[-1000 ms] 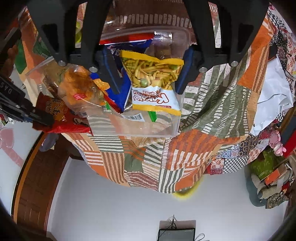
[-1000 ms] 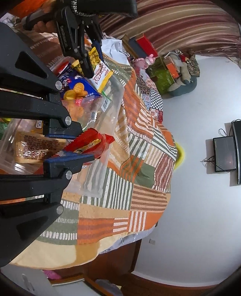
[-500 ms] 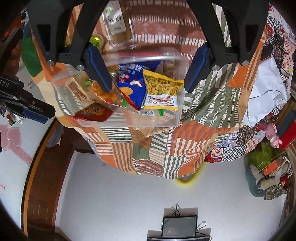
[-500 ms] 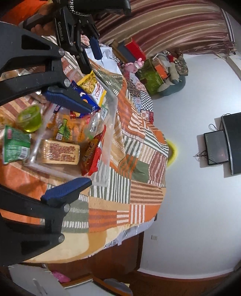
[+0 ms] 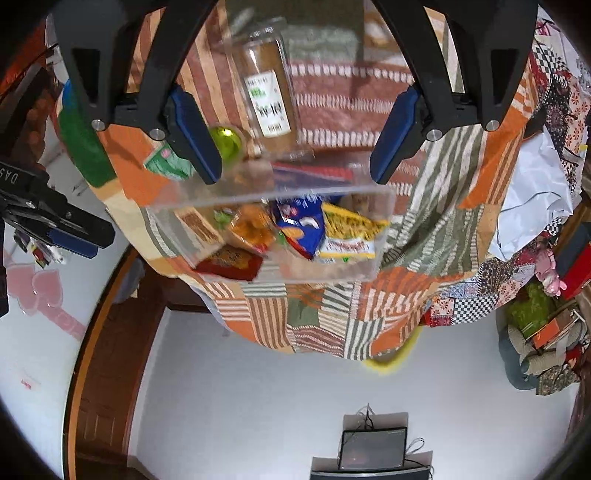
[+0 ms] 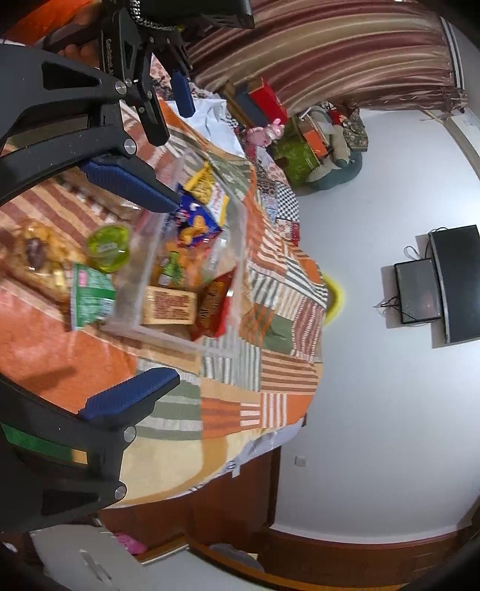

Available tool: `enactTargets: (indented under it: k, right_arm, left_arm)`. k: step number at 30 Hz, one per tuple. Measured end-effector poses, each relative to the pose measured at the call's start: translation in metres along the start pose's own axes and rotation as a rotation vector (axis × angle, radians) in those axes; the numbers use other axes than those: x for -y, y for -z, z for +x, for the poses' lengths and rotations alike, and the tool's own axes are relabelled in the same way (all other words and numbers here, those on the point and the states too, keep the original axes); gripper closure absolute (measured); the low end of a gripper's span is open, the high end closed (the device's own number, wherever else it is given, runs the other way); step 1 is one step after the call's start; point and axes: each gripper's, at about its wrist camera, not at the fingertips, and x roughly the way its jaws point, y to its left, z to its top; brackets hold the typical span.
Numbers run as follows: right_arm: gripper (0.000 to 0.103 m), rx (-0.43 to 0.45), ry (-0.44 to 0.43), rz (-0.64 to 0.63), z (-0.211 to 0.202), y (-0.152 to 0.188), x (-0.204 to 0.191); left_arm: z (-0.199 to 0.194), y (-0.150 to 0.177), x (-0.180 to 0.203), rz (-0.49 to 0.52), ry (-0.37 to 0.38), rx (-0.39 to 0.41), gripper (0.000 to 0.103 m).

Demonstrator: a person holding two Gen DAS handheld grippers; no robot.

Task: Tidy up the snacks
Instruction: 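Open both grippers over the box and withdraw, then grasp the cracker roll pack with the left gripper while the right grasps the bread-puff bag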

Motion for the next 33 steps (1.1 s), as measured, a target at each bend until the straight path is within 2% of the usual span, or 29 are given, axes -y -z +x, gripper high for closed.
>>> enactTargets:
  k: [11,19,21,26,28,31,33]
  right_arm:
    - [0.019,-0.125,-0.027,0.036,0.017,0.049,-0.007]
    - [0.019,-0.237,-0.061,0.091,0.04,0.078,-0.007]
    - [0.019,-0.259,-0.069,0.096,0.046,0.081,-0.009]
    - [0.019,-0.276,-0.045,0.071,0.053,0.086,-0.014]
    - [0.024,-0.275,-0.045,0.077,0.053,0.087,-0.012]
    - [0.04,-0.269,-0.066,0.083,0.05,0.086,-0.007]
    - [0.044,-0.267,-0.066,0.083,0.049,0.086,-0.006]
  left_arm:
    - [0.027,0.042,0.012,-0.024,0.036,-0.124,0.02]
    - [0.048,0.054,0.01,-0.077,0.023,-0.162,0.021]
    - [0.055,0.057,0.009,-0.093,0.022,-0.174,0.024]
    - [0.07,0.061,0.01,-0.102,0.033,-0.208,0.044]
    - [0.076,0.061,0.011,-0.104,0.047,-0.218,0.047]
    - [0.078,0.061,0.013,-0.094,0.05,-0.205,0.052]
    - [0.081,0.061,0.014,-0.093,0.056,-0.204,0.055]
